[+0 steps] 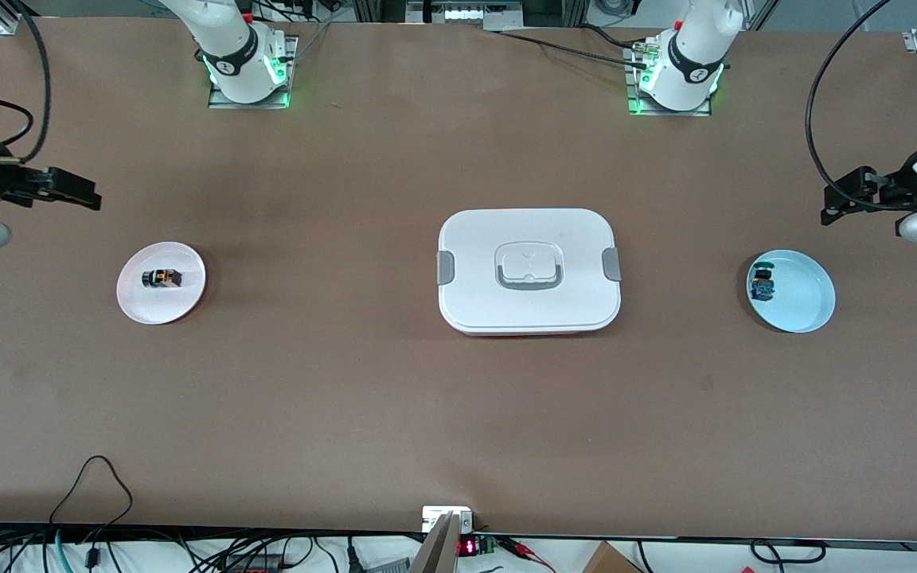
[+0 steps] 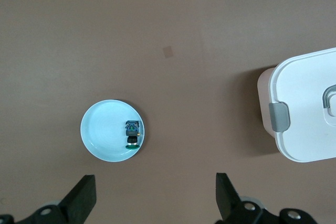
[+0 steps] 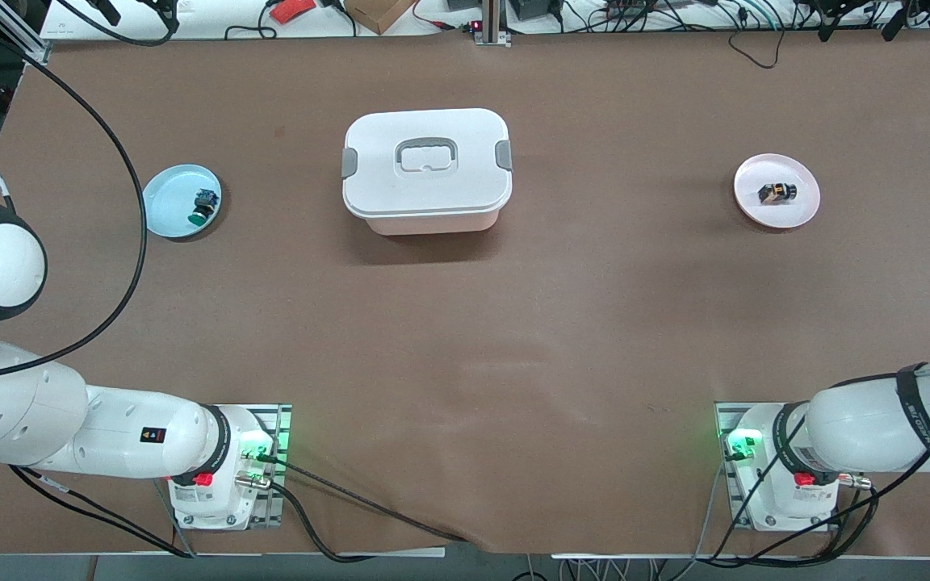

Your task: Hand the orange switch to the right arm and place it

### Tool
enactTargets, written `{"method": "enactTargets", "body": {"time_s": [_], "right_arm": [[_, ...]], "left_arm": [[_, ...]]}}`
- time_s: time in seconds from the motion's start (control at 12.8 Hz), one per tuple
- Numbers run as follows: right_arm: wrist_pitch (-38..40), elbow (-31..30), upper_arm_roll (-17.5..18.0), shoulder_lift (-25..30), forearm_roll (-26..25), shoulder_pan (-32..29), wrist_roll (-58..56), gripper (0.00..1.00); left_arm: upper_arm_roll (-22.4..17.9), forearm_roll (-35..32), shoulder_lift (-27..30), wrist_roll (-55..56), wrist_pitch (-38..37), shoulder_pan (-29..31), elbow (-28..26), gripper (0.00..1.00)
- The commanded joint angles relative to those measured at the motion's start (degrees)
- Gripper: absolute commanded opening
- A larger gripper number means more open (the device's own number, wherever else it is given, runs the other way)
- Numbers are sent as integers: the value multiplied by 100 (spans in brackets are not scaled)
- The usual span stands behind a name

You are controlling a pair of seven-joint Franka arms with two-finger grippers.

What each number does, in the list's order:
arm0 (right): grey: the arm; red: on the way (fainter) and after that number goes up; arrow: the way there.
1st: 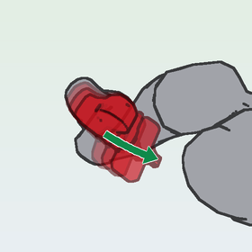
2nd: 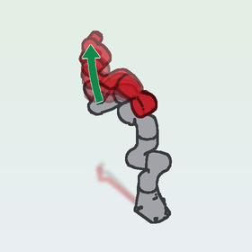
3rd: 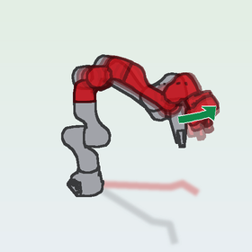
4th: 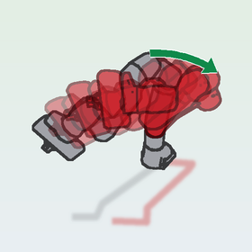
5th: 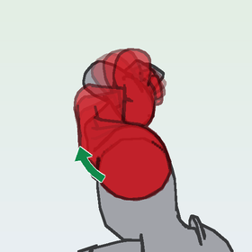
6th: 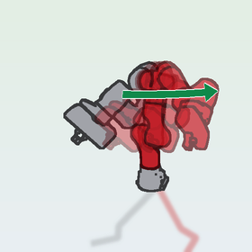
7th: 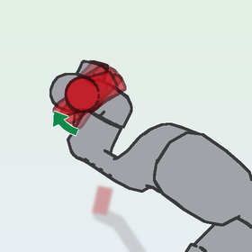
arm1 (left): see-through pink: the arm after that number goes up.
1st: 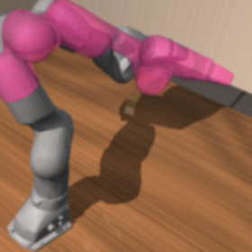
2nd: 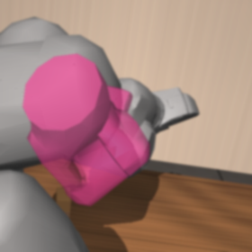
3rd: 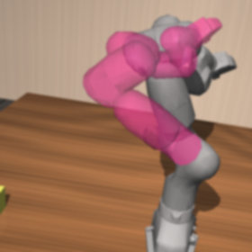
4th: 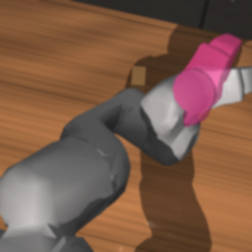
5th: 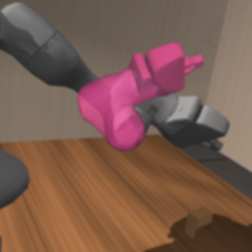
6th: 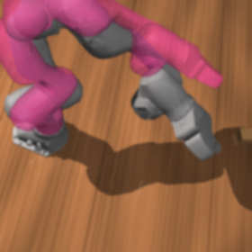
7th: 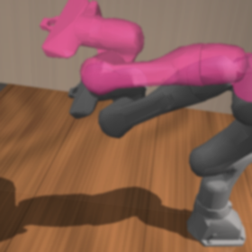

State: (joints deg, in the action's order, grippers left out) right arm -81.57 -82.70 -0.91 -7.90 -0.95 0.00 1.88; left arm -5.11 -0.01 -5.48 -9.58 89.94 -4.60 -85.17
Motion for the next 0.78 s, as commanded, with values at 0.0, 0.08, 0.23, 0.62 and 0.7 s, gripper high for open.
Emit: {"method": "enactTargets", "body": {"time_s": [0.0, 0.08, 0.23, 0.62, 0.7], "right_arm": [[-182, -480, -85, 376, -80, -106, -83, 100], [-671, -1067, -85, 691, -89, -106, -91, 100], [-1194, -1765, -50, 1159, -89, -80, -39, 100], [-844, -1258, -50, 1098, -10, -97, -223, 100], [-817, -1240, -67, 1081, -10, -106, -223, 100]], "left_arm": [[18, -113, -50, -88, -47, 11, 141, 100], [18, -113, -50, -88, -47, 12, 141, 100], [18, -113, -50, -88, -47, 12, 141, 100], [18, -104, -50, -97, -47, 12, 141, 100], [18, -104, -50, -106, -47, 12, 141, 100]]}}
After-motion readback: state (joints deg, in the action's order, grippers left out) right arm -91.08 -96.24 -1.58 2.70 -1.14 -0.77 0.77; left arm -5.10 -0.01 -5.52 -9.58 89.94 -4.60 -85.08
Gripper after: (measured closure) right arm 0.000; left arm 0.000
